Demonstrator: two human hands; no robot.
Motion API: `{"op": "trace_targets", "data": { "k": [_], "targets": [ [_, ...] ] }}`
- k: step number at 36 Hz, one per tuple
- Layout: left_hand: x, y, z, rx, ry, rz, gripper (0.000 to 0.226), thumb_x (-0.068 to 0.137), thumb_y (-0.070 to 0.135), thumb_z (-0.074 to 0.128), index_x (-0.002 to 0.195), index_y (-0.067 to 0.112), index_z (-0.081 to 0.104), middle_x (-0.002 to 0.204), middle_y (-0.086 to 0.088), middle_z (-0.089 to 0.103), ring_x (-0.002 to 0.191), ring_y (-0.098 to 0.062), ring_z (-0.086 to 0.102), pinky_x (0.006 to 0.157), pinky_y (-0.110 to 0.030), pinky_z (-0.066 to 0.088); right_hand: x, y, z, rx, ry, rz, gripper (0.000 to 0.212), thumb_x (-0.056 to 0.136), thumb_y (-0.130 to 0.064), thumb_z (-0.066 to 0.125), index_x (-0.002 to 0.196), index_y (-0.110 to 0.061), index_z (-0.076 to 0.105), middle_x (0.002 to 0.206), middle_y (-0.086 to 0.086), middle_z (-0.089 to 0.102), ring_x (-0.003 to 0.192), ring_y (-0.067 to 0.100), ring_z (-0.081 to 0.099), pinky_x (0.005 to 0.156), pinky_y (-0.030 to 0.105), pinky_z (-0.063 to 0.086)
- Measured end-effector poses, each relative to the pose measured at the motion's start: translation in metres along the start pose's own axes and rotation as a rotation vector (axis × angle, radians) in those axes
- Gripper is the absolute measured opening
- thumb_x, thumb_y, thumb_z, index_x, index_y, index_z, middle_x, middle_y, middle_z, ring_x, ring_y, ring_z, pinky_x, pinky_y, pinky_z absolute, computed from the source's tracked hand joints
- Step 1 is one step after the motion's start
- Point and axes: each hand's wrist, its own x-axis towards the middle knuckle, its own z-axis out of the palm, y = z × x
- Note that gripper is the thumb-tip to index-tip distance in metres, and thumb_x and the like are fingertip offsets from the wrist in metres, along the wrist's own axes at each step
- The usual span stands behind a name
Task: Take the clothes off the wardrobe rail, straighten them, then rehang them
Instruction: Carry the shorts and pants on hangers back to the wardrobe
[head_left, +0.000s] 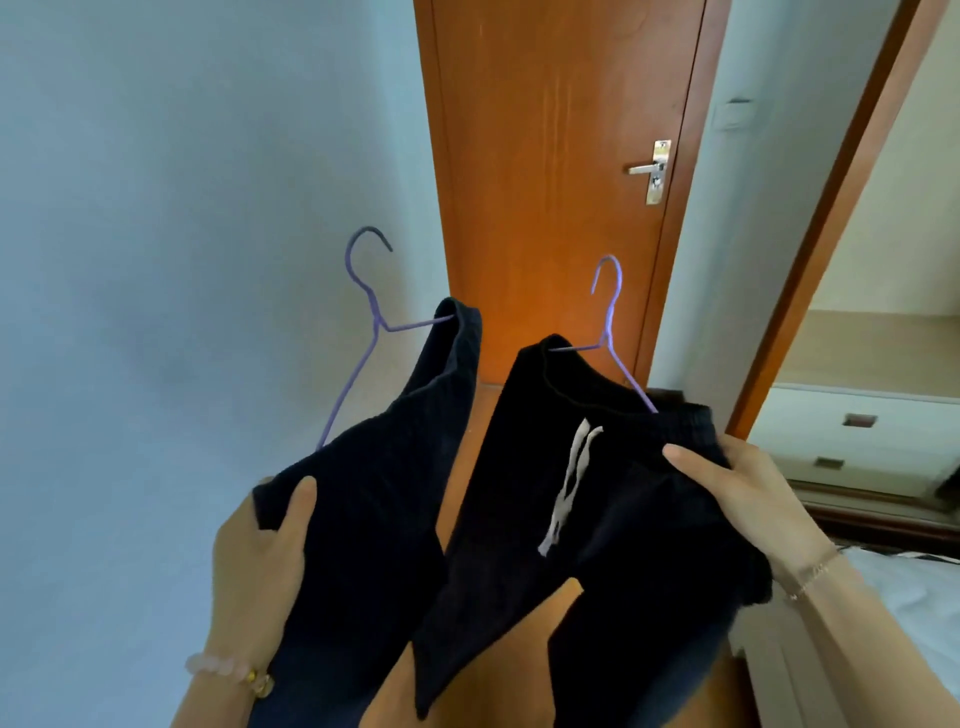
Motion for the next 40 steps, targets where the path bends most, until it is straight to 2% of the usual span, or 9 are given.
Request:
{"op": "trace_targets", "data": {
  "k": [6, 9, 11, 16, 20, 29, 34, 38, 40],
  "targets": [
    [0.076, 0.030, 0.071, -0.065, -0.081, 0.063, 0.018, 0.094, 0.029, 0.057, 0.077, 0.032, 0.058, 0.084, 0.002, 0.065, 0.080, -0.016, 0.062, 0.072, -0.035, 0.051, 0.082, -0.015, -0.030, -0.028, 0.113, -0.044, 0.035, 0.083, -0.031, 0.066, 0.094, 0.002, 0.066, 0.087, 0.016, 0.072, 0.074, 0.020, 0.070, 0.061, 0.021, 0.052],
    [0.117, 0.039, 0.118, -0.130, -0.147, 0.056, 0.016, 0.095, 0.029, 0.056, 0.079, 0.032, 0.058, 0.086, 0.003, 0.065, 0.081, -0.014, 0.062, 0.068, -0.031, 0.050, 0.120, -0.014, -0.043, -0.062, 0.191, -0.071, 0.082, 0.045, -0.075, 0.070, 0.091, -0.008, 0.069, 0.088, 0.007, 0.075, 0.079, 0.020, 0.071, 0.070, 0.029, 0.053],
    [0.144, 0.041, 0.151, -0.153, -0.206, 0.037, 0.014, 0.095, 0.029, 0.057, 0.081, 0.030, 0.060, 0.090, 0.000, 0.067, 0.084, -0.017, 0.064, 0.073, -0.035, 0.053, 0.146, -0.009, -0.052, -0.040, 0.238, -0.069, 0.091, 0.032, -0.081, 0.069, 0.090, -0.010, 0.070, 0.083, 0.001, 0.075, 0.074, 0.014, 0.071, 0.065, 0.021, 0.053],
    [0.212, 0.050, 0.245, -0.112, -0.369, 0.008, 0.015, 0.093, 0.032, 0.058, 0.081, 0.025, 0.063, 0.093, -0.005, 0.071, 0.092, -0.029, 0.067, 0.090, -0.050, 0.054, 0.207, -0.002, -0.076, -0.014, 0.356, -0.027, 0.028, 0.072, -0.042, 0.072, 0.084, -0.017, 0.071, 0.088, 0.009, 0.075, 0.072, 0.014, 0.071, 0.062, 0.017, 0.053],
    [0.245, 0.066, 0.327, -0.077, -0.521, 0.042, 0.015, 0.093, 0.036, 0.057, 0.081, 0.029, 0.063, 0.095, 0.005, 0.070, 0.098, -0.025, 0.065, 0.097, -0.047, 0.051, 0.236, 0.007, -0.095, -0.020, 0.454, 0.069, 0.009, 0.086, -0.016, 0.062, 0.089, -0.013, 0.070, 0.081, 0.006, 0.076, 0.070, 0.015, 0.072, 0.055, 0.015, 0.052],
    [0.265, 0.117, 0.481, -0.165, -0.806, 0.132, 0.021, 0.095, 0.023, 0.057, 0.076, 0.027, 0.064, 0.073, 0.008, 0.070, 0.085, -0.011, 0.063, 0.083, -0.038, 0.048, 0.268, 0.003, -0.187, -0.008, 0.739, 0.110, 0.010, 0.087, -0.012, 0.060, 0.089, -0.010, 0.070, 0.073, 0.002, 0.075, 0.060, 0.011, 0.070, 0.049, 0.013, 0.049],
    [0.258, 0.140, 0.570, -0.194, -0.946, 0.195, 0.017, 0.095, 0.024, 0.057, 0.081, 0.024, 0.066, 0.079, 0.007, 0.073, 0.088, -0.014, 0.065, 0.084, -0.040, 0.051, 0.290, 0.014, -0.243, -0.016, 0.806, 0.070, 0.034, 0.066, -0.042, 0.075, 0.088, -0.016, 0.074, 0.077, 0.001, 0.076, 0.070, 0.017, 0.072, 0.056, 0.018, 0.055],
    [0.242, 0.154, 0.651, -0.214, -1.023, 0.274, 0.017, 0.094, 0.019, 0.059, 0.081, 0.026, 0.067, 0.078, 0.016, 0.074, 0.080, -0.001, 0.066, 0.077, -0.028, 0.048, 0.321, 0.033, -0.297, -0.007, 0.893, 0.101, 0.014, 0.082, -0.019, 0.067, 0.094, -0.012, 0.071, 0.088, 0.011, 0.075, 0.077, 0.024, 0.072, 0.063, 0.023, 0.057],
    [0.230, 0.165, 0.694, -0.220, -1.056, 0.281, 0.017, 0.093, 0.017, 0.060, 0.080, 0.025, 0.067, 0.076, 0.025, 0.072, 0.075, 0.005, 0.066, 0.072, -0.024, 0.048, 0.336, 0.043, -0.327, -0.014, 0.904, 0.100, 0.034, 0.070, -0.036, 0.076, 0.095, -0.013, 0.071, 0.094, 0.015, 0.074, 0.081, 0.028, 0.072, 0.069, 0.029, 0.057]
  ]
}}
